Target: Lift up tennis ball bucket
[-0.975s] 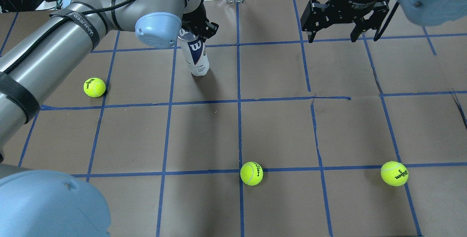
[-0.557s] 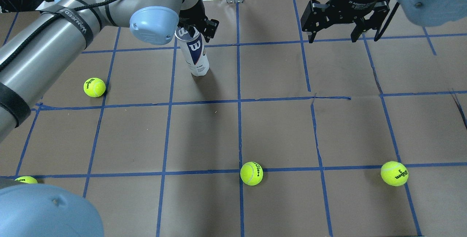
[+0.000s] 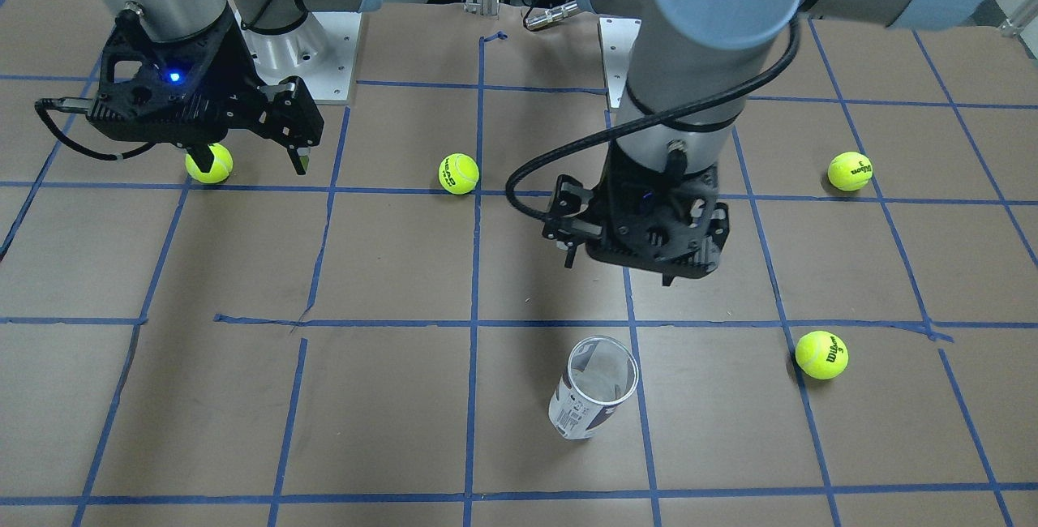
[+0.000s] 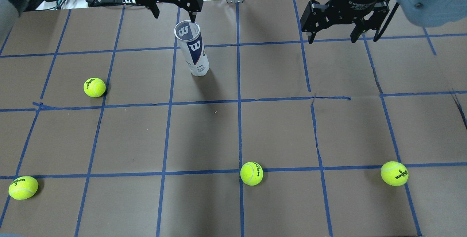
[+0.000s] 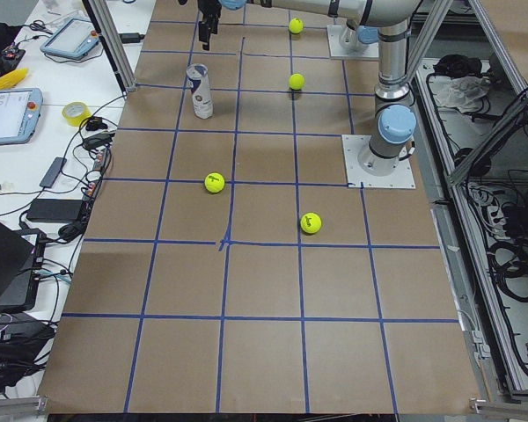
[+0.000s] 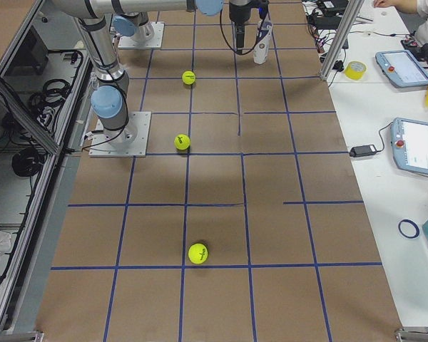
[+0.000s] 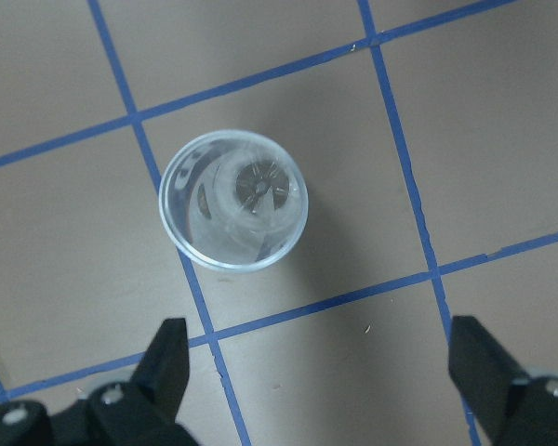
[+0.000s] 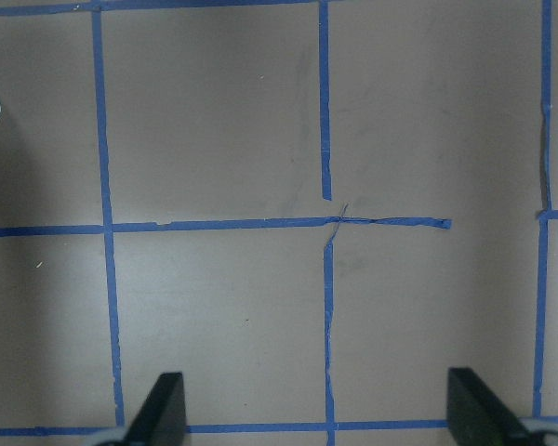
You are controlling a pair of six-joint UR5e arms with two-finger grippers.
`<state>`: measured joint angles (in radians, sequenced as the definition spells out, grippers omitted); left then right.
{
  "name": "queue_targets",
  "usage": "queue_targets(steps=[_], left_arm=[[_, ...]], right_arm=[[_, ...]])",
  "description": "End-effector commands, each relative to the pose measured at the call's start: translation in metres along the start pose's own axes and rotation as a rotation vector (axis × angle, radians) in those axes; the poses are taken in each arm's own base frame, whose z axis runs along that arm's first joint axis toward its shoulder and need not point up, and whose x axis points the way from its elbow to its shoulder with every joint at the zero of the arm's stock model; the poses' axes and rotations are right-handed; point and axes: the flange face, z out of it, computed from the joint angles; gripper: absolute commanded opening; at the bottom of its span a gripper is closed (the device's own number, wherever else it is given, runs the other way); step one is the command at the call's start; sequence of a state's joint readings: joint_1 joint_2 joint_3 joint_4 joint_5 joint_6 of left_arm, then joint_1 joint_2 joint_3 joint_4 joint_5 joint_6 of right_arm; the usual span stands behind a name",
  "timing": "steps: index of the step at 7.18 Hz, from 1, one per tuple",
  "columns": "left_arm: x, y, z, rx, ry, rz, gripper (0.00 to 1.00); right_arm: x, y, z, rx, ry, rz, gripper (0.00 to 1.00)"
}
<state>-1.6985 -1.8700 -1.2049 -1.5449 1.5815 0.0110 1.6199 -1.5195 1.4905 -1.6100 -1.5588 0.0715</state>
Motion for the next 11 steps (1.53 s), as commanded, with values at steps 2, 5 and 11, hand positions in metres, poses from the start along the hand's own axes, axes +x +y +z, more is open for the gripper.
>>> queue_targets(steps=[2, 5, 11], left_arm=[[-0.103, 0.034, -0.010, -0.059, 0.002, -0.196, 1.00], [-0.166, 0.070, 0.001, -0.102, -0.017, -0.309, 1.00], [-0.147, 0.107, -0.009, -0.083, 0.037, -0.315, 1.00]], right_arm=[[0.002, 0.000, 0.002, -0.005, 0.000, 0.001, 1.00], [0.003, -0.001, 0.004, -0.005, 0.002, 0.002, 1.00], [0.002, -0.001, 0.004, -0.005, -0.003, 0.004, 1.00]])
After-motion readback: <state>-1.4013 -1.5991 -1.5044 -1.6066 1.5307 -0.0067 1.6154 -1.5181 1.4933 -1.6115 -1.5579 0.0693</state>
